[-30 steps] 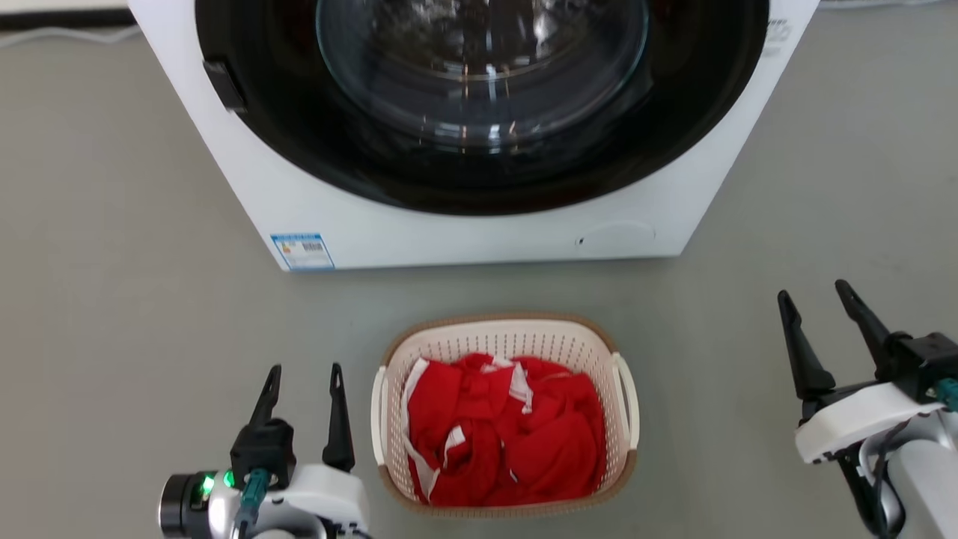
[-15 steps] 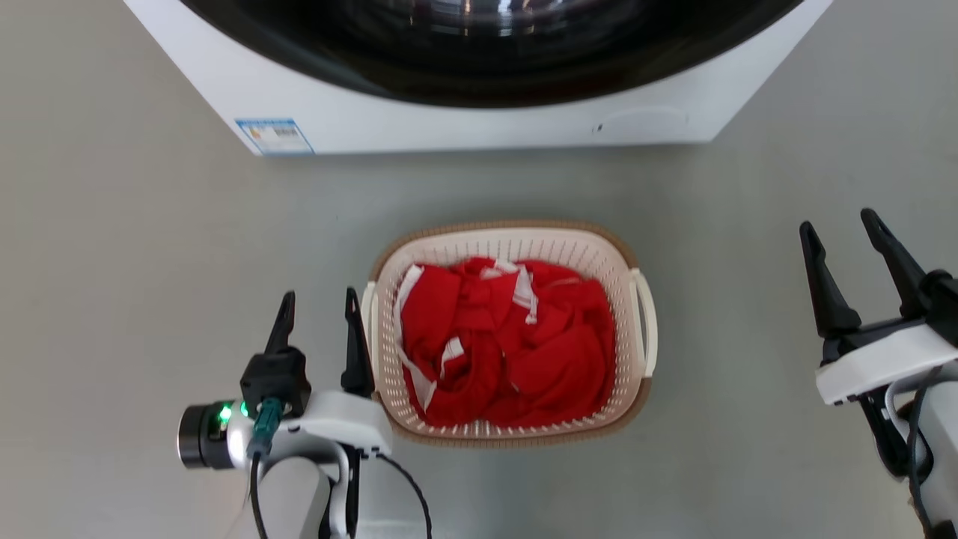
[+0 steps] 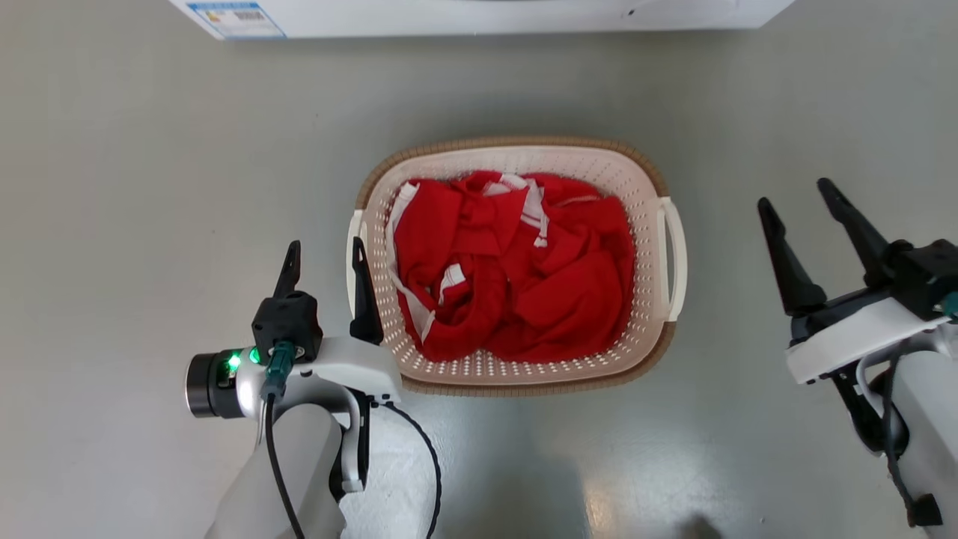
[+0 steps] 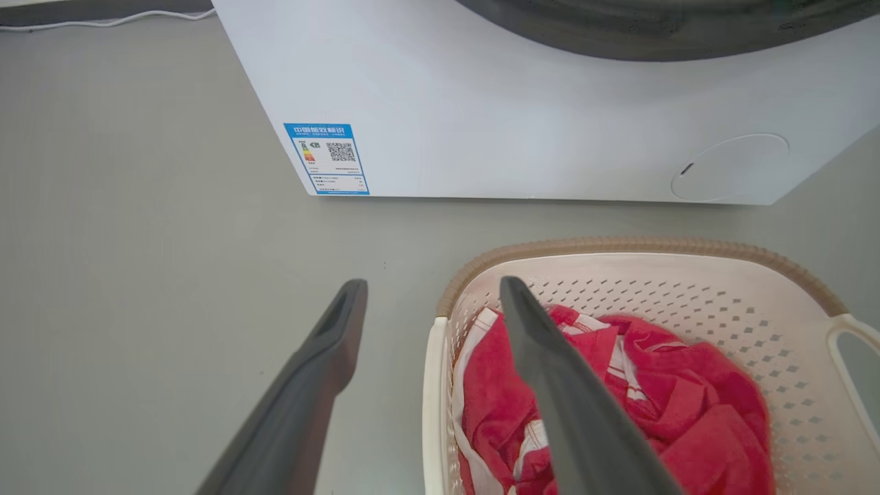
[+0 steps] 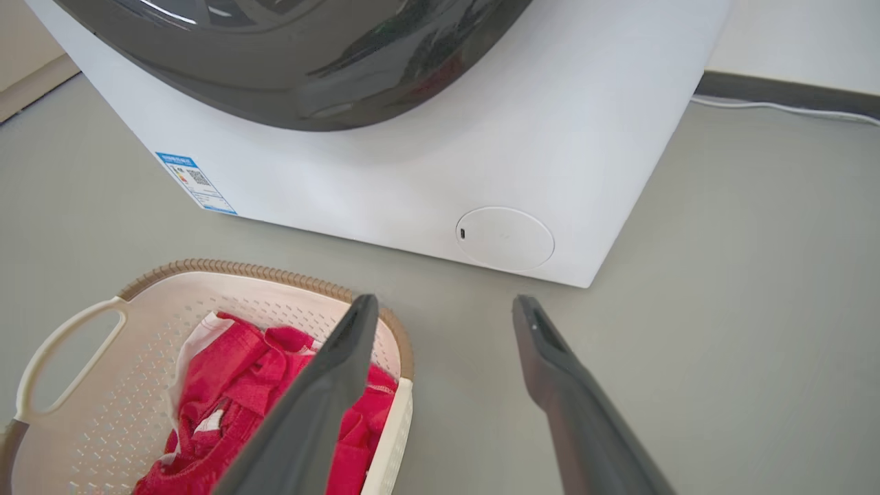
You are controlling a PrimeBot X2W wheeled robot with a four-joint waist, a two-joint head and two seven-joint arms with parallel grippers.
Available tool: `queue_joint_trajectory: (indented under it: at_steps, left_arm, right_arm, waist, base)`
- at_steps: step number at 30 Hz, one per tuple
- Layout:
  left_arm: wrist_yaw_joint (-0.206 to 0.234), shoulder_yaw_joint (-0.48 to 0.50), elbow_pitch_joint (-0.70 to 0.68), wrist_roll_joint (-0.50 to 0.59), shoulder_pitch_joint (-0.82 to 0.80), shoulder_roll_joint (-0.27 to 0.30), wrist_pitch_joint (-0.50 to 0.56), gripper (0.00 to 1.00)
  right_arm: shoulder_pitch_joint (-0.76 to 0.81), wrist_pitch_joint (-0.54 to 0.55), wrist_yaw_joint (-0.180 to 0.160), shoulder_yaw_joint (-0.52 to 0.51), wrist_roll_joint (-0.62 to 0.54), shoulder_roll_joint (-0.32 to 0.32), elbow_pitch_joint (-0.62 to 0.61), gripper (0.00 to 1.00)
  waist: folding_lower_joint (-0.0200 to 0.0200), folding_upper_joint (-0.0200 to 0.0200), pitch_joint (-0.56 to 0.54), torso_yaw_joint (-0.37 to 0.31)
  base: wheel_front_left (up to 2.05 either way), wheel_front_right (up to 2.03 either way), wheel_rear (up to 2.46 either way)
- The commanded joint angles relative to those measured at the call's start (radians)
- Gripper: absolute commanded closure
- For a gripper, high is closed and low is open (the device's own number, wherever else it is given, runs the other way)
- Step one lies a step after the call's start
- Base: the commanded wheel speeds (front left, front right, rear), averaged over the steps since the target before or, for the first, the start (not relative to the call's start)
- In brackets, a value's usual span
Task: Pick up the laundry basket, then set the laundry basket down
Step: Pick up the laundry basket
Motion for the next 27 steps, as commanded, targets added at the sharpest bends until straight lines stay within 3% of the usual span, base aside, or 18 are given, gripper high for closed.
queue_joint_trajectory:
  at_steps: [1, 15, 27]
  left_arm:
    - [0.013, 0.018, -0.009, -0.003, -0.012, 0.011, -0.009, 0.00]
    - [-0.027, -0.072, 0.174, -0.107, -0.138, 0.011, -0.009, 0.00]
    - [-0.049, -0.131, 0.311, -0.126, -0.219, 0.011, -0.009, 0.00]
  right_arm:
    - [0.014, -0.012, 0.003, 0.022, 0.012, -0.019, -0.007, 0.00]
    - [-0.093, -0.012, 0.003, 0.192, 0.056, 0.000, 0.128, 0.00]
    - [-0.174, -0.012, 0.003, 0.280, 0.127, 0.060, 0.272, 0.00]
  waist:
    - [-0.0001, 0.0000, 0.019, 0.005]
    - [-0.0001, 0.0000, 0.117, 0.018]
    - [-0.0001, 0.0000, 0.155, 0.018]
  base:
    - [0.00, 0.00, 0.00]
    - [0.00, 0.00, 0.00]
    - [0.00, 0.00, 0.00]
